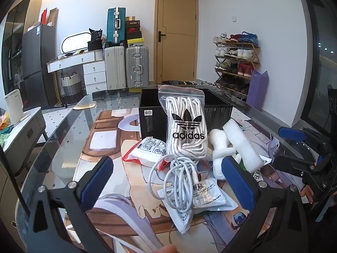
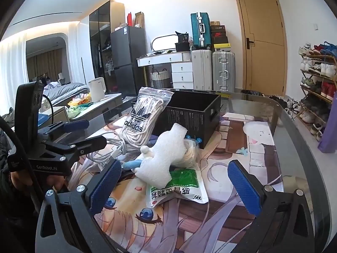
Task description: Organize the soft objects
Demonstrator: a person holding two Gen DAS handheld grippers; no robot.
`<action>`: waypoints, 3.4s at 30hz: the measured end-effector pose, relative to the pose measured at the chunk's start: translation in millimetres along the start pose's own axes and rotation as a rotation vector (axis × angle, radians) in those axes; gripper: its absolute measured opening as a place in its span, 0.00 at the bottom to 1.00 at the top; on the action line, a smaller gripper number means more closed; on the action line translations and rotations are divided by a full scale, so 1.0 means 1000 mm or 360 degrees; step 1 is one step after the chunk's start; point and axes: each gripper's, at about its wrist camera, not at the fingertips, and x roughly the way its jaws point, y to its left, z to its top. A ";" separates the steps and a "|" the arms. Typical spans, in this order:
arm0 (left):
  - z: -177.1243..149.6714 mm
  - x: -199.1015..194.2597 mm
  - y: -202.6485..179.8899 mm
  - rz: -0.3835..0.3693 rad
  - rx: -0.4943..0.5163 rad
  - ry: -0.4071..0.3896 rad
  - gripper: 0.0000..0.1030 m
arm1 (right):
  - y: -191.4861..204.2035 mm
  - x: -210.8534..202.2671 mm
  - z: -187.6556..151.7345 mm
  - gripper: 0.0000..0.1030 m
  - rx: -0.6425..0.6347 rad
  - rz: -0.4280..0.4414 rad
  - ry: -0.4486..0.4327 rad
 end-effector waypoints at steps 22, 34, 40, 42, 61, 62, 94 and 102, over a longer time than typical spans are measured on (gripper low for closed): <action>0.003 -0.005 0.003 -0.0009 0.0007 -0.0009 1.00 | 0.002 -0.003 0.001 1.00 -0.0006 0.0004 0.0000; 0.003 -0.005 0.002 -0.0012 0.0015 -0.0010 1.00 | 0.004 -0.003 0.000 1.00 -0.0015 0.0006 0.0001; 0.003 -0.005 0.002 -0.0013 0.0015 -0.0011 1.00 | 0.004 -0.003 -0.001 1.00 -0.0014 0.0006 0.0000; 0.003 -0.006 0.001 -0.0011 0.0017 -0.0011 1.00 | 0.003 -0.003 -0.001 1.00 -0.0014 0.0006 0.0001; 0.003 -0.008 0.000 -0.0011 0.0019 -0.0012 1.00 | 0.001 0.001 -0.002 1.00 0.0003 -0.0023 0.0024; 0.003 -0.008 -0.001 -0.0010 0.0020 -0.0011 1.00 | 0.001 0.001 -0.001 1.00 0.0005 -0.0025 0.0026; 0.003 -0.004 0.010 0.0012 0.0019 0.0021 1.00 | -0.010 0.033 0.011 1.00 0.0087 -0.0039 0.0250; 0.003 -0.004 0.010 0.0015 0.0025 0.0022 1.00 | -0.009 0.048 0.017 0.89 0.0102 0.0017 0.0300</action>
